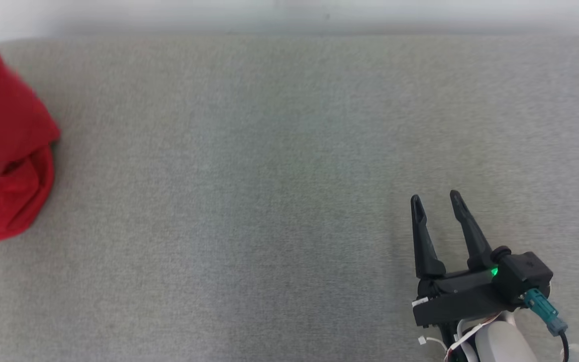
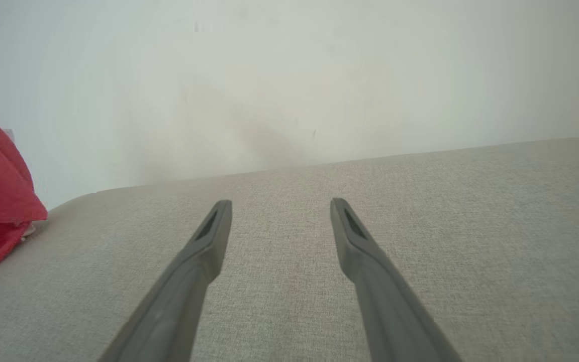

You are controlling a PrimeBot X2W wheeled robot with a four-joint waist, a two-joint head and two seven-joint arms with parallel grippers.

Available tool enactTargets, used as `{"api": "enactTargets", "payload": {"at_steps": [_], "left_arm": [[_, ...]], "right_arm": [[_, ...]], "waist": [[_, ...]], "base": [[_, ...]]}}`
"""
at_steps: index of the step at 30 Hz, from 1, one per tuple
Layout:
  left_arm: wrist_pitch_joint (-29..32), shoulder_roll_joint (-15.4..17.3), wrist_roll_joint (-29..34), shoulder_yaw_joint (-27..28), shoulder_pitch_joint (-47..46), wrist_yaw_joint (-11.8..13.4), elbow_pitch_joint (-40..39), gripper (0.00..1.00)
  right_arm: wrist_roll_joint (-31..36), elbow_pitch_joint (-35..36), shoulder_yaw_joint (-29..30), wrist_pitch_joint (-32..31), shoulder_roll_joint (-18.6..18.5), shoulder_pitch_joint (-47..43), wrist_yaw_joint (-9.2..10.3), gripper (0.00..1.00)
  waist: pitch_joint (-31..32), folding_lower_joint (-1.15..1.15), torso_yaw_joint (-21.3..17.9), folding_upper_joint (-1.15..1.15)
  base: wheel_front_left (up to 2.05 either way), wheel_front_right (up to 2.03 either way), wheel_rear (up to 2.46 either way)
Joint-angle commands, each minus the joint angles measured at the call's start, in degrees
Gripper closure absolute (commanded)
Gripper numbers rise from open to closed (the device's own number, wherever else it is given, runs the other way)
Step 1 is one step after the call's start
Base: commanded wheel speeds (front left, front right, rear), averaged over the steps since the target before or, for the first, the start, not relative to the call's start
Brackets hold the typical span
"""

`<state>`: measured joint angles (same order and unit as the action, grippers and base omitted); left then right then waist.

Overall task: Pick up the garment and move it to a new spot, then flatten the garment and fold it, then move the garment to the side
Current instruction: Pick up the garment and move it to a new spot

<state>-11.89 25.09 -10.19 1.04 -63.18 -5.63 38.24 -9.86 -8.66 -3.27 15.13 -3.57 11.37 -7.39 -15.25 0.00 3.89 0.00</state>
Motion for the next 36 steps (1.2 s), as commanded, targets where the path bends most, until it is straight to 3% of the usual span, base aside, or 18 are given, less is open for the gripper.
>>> {"api": "enactTargets", "payload": {"at_steps": [1,11,23,29,36], "left_arm": [[0.3,-0.4,0.2,-0.4,-0.8,-0.3,-1.1,1.00],[8.5,-5.5,0.3,-9.0,-6.0,-1.4,-16.9,1.00],[12.1,-14.4,-2.2,-16.5,-4.2,-1.3,-23.1,1.00],[11.3,-16.3,-3.4,-18.2,-0.2,-1.0,-22.1,1.00],[8.7,-17.1,-4.5,-19.9,12.0,0.5,-19.0,1.00]], "right_arm": [[-0.3,-0.1,-0.1,0.0,0.4,-0.8,-0.19,0.00],[-3.9,-1.2,-0.8,0.0,0.8,-2.9,-0.19,0.00],[-5.7,-1.8,-0.2,0.0,0.8,-3.9,-0.19,0.00],[-5.9,-1.5,0.3,0.0,0.8,-3.7,-0.19,0.00],[-5.5,-1.1,0.9,0.0,0.8,-4.2,-0.19,0.00]], "waist": [[2.2,0.00,-2.0,0.00],[6.5,0.00,-9.2,0.00],[6.9,0.00,-19.0,0.00],[6.1,0.00,-20.2,0.00],[5.7,0.00,-19.2,0.00]], "base": [[0.00,0.00,0.00],[0.00,0.00,0.00],[0.00,0.00,0.00],[0.00,0.00,0.00],[0.00,0.00,0.00]]}}
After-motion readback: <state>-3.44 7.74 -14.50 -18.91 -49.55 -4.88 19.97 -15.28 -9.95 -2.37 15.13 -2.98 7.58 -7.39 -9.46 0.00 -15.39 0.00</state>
